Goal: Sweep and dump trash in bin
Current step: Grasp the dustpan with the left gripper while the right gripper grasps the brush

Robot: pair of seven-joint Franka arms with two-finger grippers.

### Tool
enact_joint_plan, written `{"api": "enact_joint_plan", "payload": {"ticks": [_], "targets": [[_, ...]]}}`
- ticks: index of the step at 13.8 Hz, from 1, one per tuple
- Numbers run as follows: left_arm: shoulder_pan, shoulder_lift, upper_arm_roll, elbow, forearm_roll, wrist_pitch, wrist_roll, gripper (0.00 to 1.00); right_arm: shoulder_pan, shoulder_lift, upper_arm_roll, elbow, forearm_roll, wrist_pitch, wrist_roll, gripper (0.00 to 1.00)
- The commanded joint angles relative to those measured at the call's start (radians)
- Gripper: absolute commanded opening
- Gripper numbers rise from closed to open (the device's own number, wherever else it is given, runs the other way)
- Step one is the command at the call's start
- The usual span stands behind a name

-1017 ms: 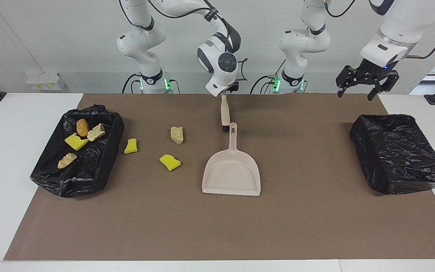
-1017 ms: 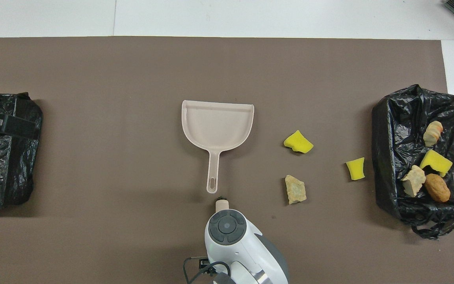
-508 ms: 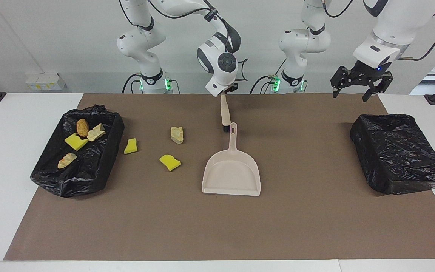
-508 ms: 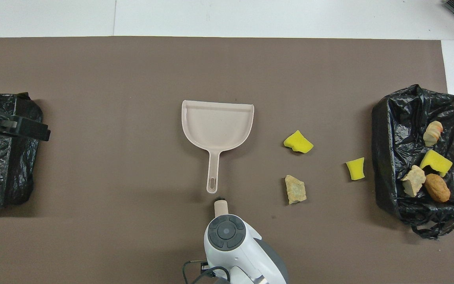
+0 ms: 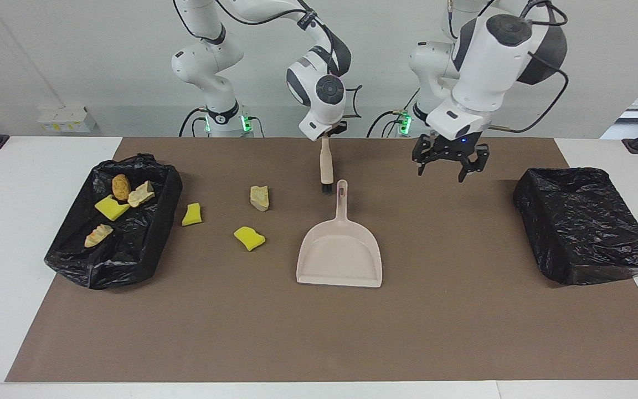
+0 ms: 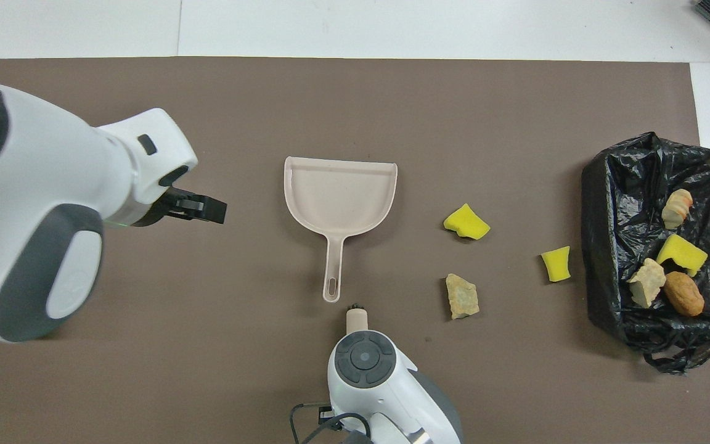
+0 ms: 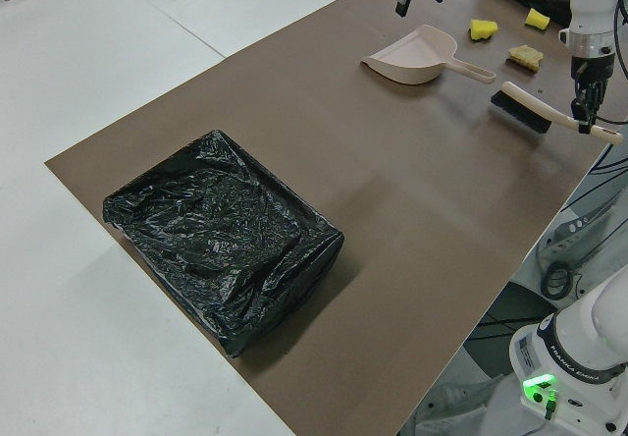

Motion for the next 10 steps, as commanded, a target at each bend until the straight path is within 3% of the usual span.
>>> {"api": "enact_joint_plan", "payload": {"ticks": [1, 3, 5, 10], "targets": [[-0.083, 0.053, 0.015, -0.042, 0.012, 0.102, -0.077, 1.00, -0.114, -0.105, 0.000, -0.018, -0.013, -0.079, -0.020, 0.00], [-0.164, 0.119, 0.017, -0.049, 0.012, 0.130, -0.165, 1.00, -0.206, -0.117, 0.000, -0.012, -0.056, -0.114, -0.025, 0.00], [-0.208, 0.136, 0.015, -0.085, 0.010, 0.217, -0.193, 1.00, -0.278, -0.113, 0.000, 0.022, -0.129, -0.168, -0.067, 0.00], [-0.294, 0.207, 0.015, -0.135, 0.010, 0.322, -0.286, 1.00, -0.425, -0.062, 0.001, 0.094, -0.414, -0.238, -0.210, 0.00]]}}
